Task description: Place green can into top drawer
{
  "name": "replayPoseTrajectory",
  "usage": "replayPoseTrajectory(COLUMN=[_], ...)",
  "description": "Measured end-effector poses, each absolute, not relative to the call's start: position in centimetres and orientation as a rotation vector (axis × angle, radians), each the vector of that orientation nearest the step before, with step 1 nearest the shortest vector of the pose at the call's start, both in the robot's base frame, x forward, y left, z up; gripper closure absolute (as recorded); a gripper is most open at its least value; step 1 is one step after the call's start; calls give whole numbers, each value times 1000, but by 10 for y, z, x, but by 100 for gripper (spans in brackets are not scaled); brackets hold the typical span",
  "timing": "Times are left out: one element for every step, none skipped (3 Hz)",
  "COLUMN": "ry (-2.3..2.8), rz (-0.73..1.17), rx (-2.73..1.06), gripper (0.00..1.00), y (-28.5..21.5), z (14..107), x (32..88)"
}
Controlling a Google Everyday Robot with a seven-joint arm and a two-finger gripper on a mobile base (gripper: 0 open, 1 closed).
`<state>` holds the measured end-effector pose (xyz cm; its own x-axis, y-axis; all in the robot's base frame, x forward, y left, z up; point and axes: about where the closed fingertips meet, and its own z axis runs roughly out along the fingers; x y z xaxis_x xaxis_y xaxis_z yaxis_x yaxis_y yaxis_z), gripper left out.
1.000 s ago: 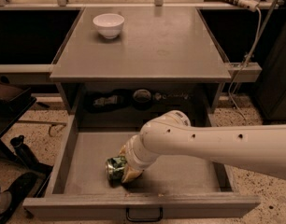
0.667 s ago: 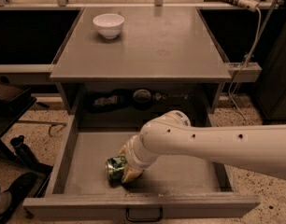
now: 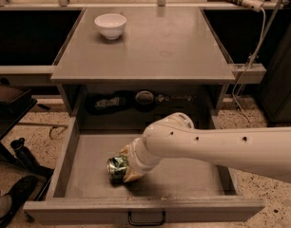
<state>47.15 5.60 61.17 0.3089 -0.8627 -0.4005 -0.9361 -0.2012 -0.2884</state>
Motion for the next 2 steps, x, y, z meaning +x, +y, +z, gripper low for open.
replayPoseTrajectory(ry=[1592,1592], rz=[206,206], rx=[-2107,-2107], gripper=[0,0], y=[56,56], z=[612,612], x=[472,471])
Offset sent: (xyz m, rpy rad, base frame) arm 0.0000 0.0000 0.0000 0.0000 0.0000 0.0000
